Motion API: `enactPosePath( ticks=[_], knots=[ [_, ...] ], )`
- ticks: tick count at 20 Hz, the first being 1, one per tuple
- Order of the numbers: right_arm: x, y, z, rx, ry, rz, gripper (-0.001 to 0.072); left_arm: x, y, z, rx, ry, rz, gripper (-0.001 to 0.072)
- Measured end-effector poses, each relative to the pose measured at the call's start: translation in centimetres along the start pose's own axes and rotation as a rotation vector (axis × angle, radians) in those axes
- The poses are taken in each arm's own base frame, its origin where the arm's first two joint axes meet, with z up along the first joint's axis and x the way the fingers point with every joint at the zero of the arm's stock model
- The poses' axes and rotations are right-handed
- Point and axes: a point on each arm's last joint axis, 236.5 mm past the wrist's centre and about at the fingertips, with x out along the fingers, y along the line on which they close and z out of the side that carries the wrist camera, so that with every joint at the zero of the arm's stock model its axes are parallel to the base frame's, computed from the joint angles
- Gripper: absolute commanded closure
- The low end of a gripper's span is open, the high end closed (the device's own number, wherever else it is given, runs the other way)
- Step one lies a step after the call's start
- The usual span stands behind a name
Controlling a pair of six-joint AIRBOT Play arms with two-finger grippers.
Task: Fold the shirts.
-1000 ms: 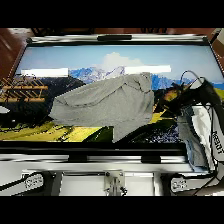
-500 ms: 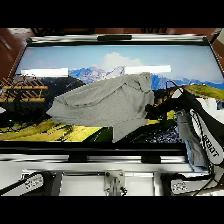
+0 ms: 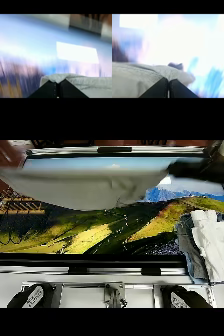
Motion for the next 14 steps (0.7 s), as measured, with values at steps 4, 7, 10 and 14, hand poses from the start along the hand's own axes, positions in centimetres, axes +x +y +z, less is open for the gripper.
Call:
enactPosePath(
  ticks=[4,7,10,14],
  knots=[
    [-19.4,5.7,14.2,-0.129,-0.540,-0.045,0.0656,-15.7,-8.2,14.8,0.178,-0.501,0.013,0.0678],
    [-28.8,8.5,15.7,-0.137,-0.703,-0.053,0.0656,-23.1,-11.4,16.1,0.245,-0.609,0.045,0.0677],
    [-30.6,7.6,14.1,-0.142,-0.656,-0.132,0.0656,-24.4,-10.9,14.6,0.254,-0.552,0.111,0.0677],
    [-23.9,2.9,9.5,-0.116,-0.348,-0.247,0.0655,-18.6,-6.3,9.6,0.223,-0.324,0.181,0.0677]
  ],
)
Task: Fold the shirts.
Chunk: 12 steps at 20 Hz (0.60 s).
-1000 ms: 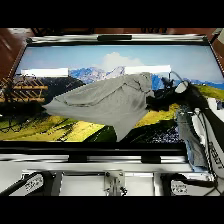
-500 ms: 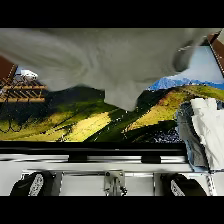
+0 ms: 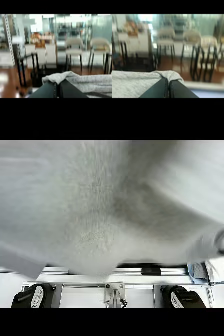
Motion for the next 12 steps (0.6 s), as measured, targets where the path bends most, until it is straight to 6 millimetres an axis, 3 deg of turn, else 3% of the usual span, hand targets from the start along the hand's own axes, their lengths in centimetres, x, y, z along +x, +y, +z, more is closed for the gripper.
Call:
enactPosePath(
  ticks=[3,7,10,12],
  knots=[
    [6.9,-0.8,-9.7,0.030,0.366,-0.001,0.0656,5.3,1.2,-10.9,-0.057,0.308,-0.027,0.0677],
    [16.1,-0.3,-25.6,0.121,0.795,0.043,0.0655,11.0,0.9,-27.2,-0.162,0.703,-0.120,0.0677],
    [22.2,0.9,-36.1,0.198,0.956,0.083,0.0655,15.1,-0.2,-37.9,-0.237,0.911,-0.162,0.0677],
    [25.7,2.1,-41.3,0.219,0.984,0.120,0.0656,17.5,-1.5,-43.7,-0.290,1.005,-0.175,0.0676]
  ],
)
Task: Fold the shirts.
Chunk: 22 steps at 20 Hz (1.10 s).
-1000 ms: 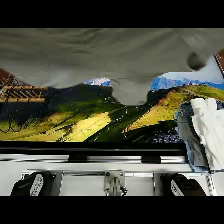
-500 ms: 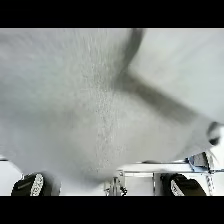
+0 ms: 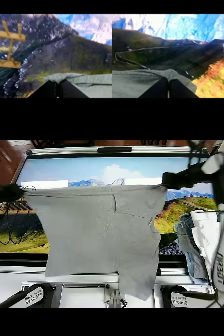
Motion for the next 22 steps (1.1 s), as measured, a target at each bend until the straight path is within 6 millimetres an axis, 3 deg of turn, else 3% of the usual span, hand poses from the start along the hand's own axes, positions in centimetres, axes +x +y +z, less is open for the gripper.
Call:
enactPosePath(
  ticks=[2,4,7,10,14,18,22],
  knots=[
    [4.7,0.1,0.9,0.002,-0.039,0.024,0.0655,5.0,0.3,-0.2,-0.039,0.043,-0.011,0.0676],
    [7.8,-0.4,2.4,0.010,-0.114,0.024,0.0656,9.0,0.2,-0.2,-0.057,0.062,-0.019,0.0676],
    [10.5,-1.0,3.7,0.024,-0.188,0.017,0.0655,13.2,-0.2,0.1,-0.066,0.048,-0.020,0.0675],
    [12.1,-1.1,2.5,0.029,-0.149,0.019,0.0655,15.8,-1.1,-1.2,-0.065,0.082,-0.031,0.0676],
    [10.8,-1.7,-1.8,-0.009,0.047,0.003,0.0656,15.3,-0.7,-4.3,-0.074,0.225,-0.046,0.0676],
    [8.4,-3.2,-7.7,-0.032,0.308,-0.051,0.0655,13.4,0.2,-9.9,-0.088,0.465,-0.065,0.0677],
    [8.1,-3.0,-12.5,0.020,0.479,-0.063,0.0656,12.7,0.9,-14.4,-0.101,0.627,-0.067,0.0677]
  ],
)
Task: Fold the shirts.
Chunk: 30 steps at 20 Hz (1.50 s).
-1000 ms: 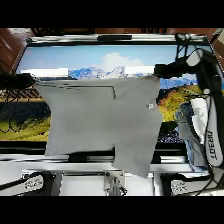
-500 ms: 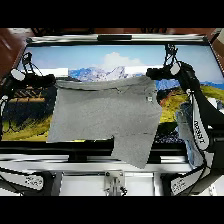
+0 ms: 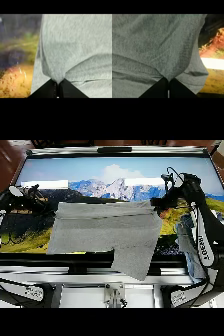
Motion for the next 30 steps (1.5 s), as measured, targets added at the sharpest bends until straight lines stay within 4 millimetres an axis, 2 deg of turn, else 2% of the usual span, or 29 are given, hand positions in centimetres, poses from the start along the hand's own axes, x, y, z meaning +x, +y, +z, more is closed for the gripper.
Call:
enactPosePath(
  ticks=[3,4,5,6,7,9,11,13,15,18,20,22,26,28,29,30],
  knots=[
    [1.7,0.7,-1.9,0.032,0.064,0.003,0.0654,0.8,0.3,-0.8,-0.013,0.034,0.002,0.0676],
    [2.1,0.9,-2.3,0.041,0.075,0.003,0.0606,0.9,0.4,-0.9,-0.017,0.039,0.003,0.0647],
    [2.4,1.1,-2.5,0.054,0.080,0.005,0.0384,1.0,0.5,-0.9,-0.020,0.040,0.004,0.0474],
    [2.4,1.2,-2.7,0.061,0.084,0.006,0.0230,1.0,0.5,-1.0,-0.024,0.043,0.004,0.0201],
    [2.2,1.3,-2.8,0.063,0.083,0.007,0.0229,0.9,0.5,-1.2,-0.028,0.051,0.003,0.0109],
    [0.7,1.4,-2.9,0.064,0.065,0.008,0.0229,0.2,0.7,-1.6,-0.033,0.077,-0.004,0.0111],
    [-2.0,0.9,-3.2,0.061,0.040,-0.004,0.0229,-1.5,1.0,-2.0,-0.047,0.100,-0.013,0.0124],
    [-5.1,-0.7,-4.1,0.069,0.022,-0.039,0.0229,-3.4,1.7,-3.4,-0.073,0.138,-0.025,0.0124],
    [-7.9,-2.5,-6.1,0.090,0.020,-0.072,0.0229,-4.7,2.4,-5.9,-0.108,0.188,-0.041,0.0123],
    [-10.3,-5.4,-9.8,0.153,0.026,-0.112,0.0229,-4.6,3.7,-11.1,-0.156,0.255,-0.071,0.0123],
    [-10.8,-6.2,-12.1,0.183,0.030,-0.118,0.0229,-3.7,4.5,-13.6,-0.180,0.252,-0.087,0.0124],
    [-11.0,-6.8,-13.6,0.202,0.025,-0.125,0.0229,-2.6,4.8,-15.2,-0.190,0.239,-0.102,0.0124],
    [-11.1,-7.2,-14.7,0.215,0.015,-0.132,0.0229,-0.4,5.2,-17.4,-0.213,0.229,-0.108,0.0126],
    [-11.1,-7.3,-14.9,0.218,0.009,-0.134,0.0229,0.3,4.5,-18.2,-0.216,0.239,-0.128,0.0128],
    [-11.1,-7.4,-14.9,0.219,0.008,-0.137,0.0229,0.6,4.1,-18.4,-0.216,0.242,-0.139,0.0202],
    [-11.1,-7.4,-15.0,0.219,0.007,-0.137,0.0229,1.0,3.9,-18.6,-0.209,0.239,-0.139,0.0357]
  ],
)
